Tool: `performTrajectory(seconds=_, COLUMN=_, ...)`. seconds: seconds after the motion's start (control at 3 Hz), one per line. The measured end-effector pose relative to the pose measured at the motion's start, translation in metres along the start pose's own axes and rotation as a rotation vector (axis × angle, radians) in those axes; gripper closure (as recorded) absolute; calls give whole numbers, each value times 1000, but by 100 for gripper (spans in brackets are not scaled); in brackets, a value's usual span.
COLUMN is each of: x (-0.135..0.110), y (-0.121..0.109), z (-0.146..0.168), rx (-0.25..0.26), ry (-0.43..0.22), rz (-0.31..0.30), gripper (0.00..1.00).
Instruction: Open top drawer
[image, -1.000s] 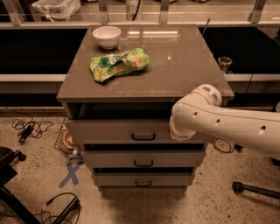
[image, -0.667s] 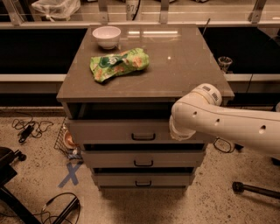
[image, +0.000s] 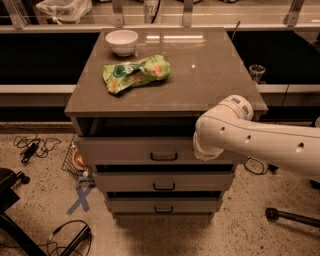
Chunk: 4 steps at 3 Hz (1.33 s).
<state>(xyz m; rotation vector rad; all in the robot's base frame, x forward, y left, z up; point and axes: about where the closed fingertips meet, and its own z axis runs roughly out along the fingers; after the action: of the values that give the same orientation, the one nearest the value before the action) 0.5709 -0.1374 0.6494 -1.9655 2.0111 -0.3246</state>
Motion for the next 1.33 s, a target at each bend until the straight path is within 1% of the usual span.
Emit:
performTrajectory(seconds=0.33, x=0, y=0, z=0, rx=0, ry=0, rz=0, gripper=100)
performTrajectory(seconds=0.67, x=0, y=0, z=0, rx=0, ry=0, rz=0, gripper=98)
performTrajectory(seconds=1.33, x=0, y=0, z=0, rx=0, ry=0, rz=0, gripper=53)
